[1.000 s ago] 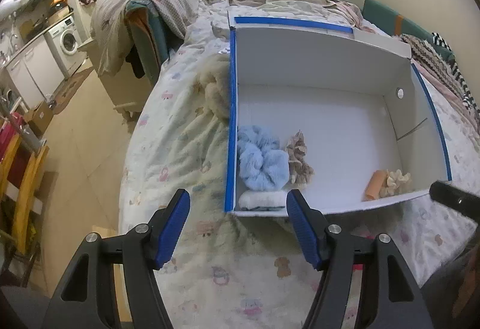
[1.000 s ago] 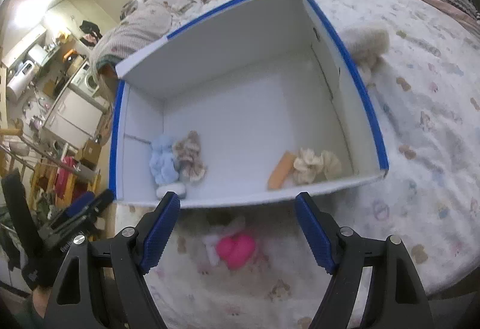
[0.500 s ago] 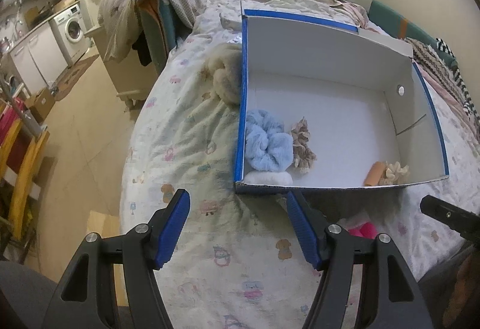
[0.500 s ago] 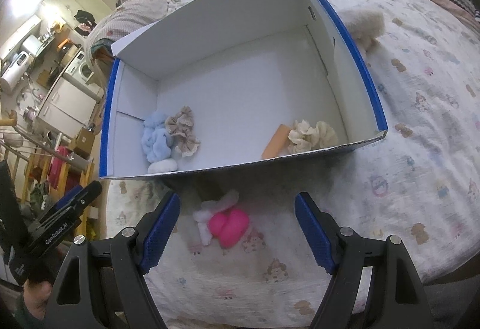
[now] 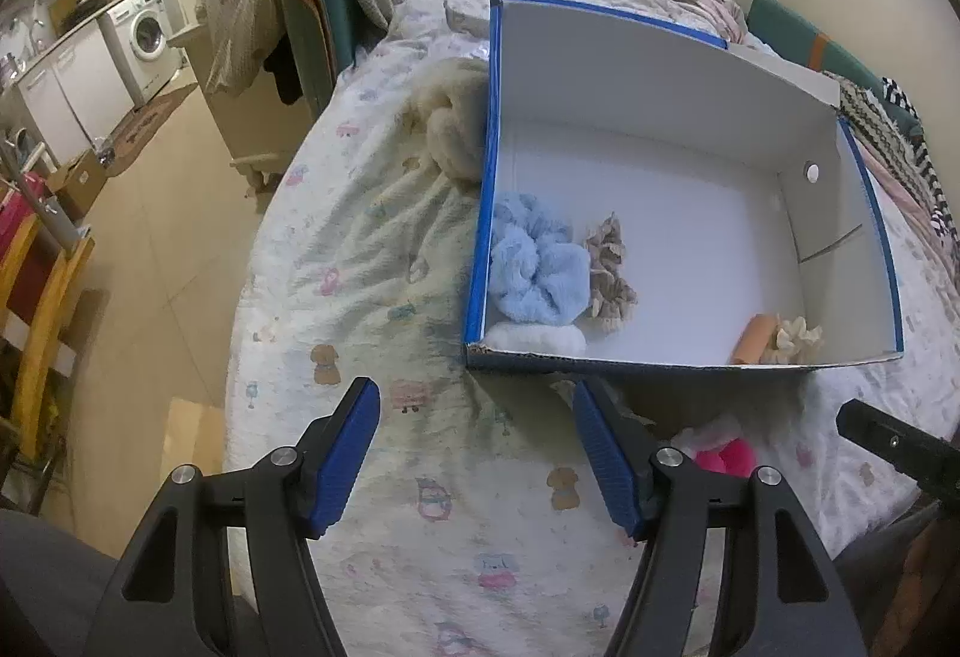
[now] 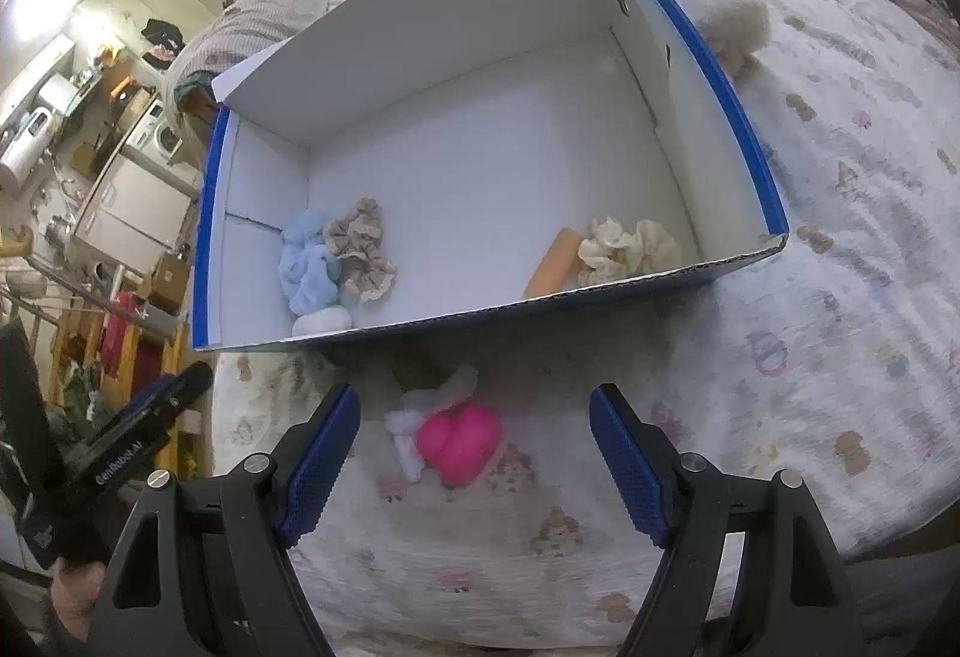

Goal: Organize soft objects

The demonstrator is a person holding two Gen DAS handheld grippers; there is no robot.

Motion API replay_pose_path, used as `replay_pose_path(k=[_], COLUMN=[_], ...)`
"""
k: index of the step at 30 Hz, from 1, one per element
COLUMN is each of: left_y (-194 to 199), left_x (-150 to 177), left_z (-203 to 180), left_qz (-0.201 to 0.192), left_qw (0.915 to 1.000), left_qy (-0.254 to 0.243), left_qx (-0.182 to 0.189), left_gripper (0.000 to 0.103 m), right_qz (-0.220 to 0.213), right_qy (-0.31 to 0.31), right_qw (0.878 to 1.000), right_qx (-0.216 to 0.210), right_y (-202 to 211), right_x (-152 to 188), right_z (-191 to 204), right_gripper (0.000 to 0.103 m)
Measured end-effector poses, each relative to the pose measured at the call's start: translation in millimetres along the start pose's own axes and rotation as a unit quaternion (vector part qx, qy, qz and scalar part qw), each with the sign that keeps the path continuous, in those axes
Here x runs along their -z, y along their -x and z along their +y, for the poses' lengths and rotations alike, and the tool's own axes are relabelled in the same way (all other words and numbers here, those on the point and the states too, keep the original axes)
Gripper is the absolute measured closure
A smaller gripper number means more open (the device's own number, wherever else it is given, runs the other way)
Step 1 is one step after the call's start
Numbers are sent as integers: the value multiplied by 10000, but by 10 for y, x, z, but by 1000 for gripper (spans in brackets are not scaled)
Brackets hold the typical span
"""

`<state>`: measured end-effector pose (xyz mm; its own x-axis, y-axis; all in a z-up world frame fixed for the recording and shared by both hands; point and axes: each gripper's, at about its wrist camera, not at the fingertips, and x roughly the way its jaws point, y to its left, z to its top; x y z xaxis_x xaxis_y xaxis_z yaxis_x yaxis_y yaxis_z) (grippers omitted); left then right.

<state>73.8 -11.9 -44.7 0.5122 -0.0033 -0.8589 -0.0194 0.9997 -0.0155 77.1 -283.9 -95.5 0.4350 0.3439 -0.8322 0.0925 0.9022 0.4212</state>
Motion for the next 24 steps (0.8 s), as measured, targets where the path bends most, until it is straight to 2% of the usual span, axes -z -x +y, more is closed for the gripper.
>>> replay_pose_path(k=[5, 11, 14, 16, 18, 19, 21, 24], left_y=[-98, -270, -325, -348, -364, -365, -366, -366], left_x=[20, 43, 38, 30, 26, 20, 9, 1], left_z=[14, 118, 137, 112, 87, 81, 73, 17], left_qz=[208, 575, 677, 695, 702, 700, 664, 597], left_qw=[9998, 9979, 9967, 9967, 9968, 9967, 9966, 9971], left_qy=[4, 289, 425, 402, 377, 382, 423, 369], left_qx=[27, 59, 107, 97, 113, 156, 241, 295], left_gripper=[39, 39, 39, 39, 39, 39, 39, 39], right_qz=[205, 850, 1092, 1210, 1304, 1341, 1309, 1168], right_qy=[-104, -229, -284, -268, -283, -285, -152, 41], right_qw=[9997, 9961, 9935, 9923, 9911, 9906, 9913, 9931], right_qx=[7, -115, -143, -62, -19, -7, 20, 79], right_y=[-118, -466, -660, -764, -832, -854, -823, -690], right_x=[-7, 76, 116, 139, 148, 151, 158, 155], right_z=[-16, -9, 16, 28, 23, 20, 46, 34], right_gripper=[20, 20, 25, 33, 55, 58, 80, 81])
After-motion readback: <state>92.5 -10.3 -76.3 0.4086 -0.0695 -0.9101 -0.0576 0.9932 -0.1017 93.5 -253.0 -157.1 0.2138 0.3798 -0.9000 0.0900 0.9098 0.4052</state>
